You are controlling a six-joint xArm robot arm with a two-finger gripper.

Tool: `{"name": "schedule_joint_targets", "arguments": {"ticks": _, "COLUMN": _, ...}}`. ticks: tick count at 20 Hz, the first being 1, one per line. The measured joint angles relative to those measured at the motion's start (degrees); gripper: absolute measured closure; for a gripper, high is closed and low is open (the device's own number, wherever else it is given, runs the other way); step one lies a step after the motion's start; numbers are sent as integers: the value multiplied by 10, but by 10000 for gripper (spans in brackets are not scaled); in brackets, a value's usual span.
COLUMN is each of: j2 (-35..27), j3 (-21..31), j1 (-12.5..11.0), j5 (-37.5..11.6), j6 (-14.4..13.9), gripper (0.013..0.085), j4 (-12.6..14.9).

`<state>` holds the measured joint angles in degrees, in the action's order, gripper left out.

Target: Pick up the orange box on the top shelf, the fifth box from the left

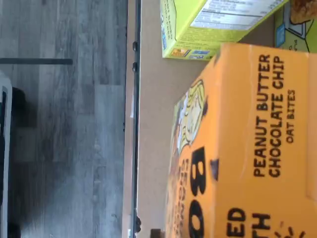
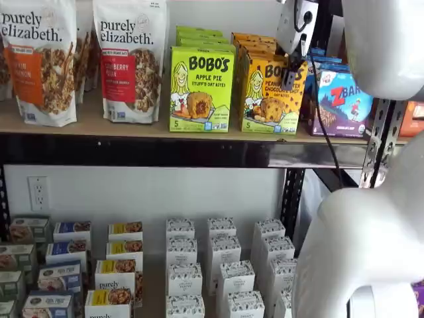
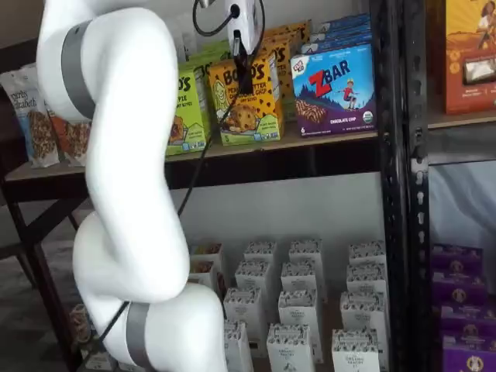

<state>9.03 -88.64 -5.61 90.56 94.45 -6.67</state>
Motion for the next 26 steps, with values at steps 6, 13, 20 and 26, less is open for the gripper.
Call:
{"name": "schedule_joint_targets", "arguments": {"ticks": 6, "j2": 2, "j3": 4, "j1": 0, "j5": -5, "j6": 0, "gripper": 370, "j4": -1}}
{"name": "schedule_joint_targets", "arguments": {"ticks": 13, "j2": 4, "j3": 5, "j1": 1, "j5": -6, "j6": -1, "gripper": 370, "j4": 1}}
{"name": "schedule_joint_targets", "arguments": {"ticks": 20, "j2": 7, "j3": 10, "j1": 2, "j5": -7, "j6": -1, "gripper": 370, "j4": 1}}
{"name": "schedule_joint_targets", "arguments": {"ticks": 26, "j2": 14, "j3": 17, "j1": 0, "j5": -10, "j6": 0, "gripper": 370, "j4": -3}}
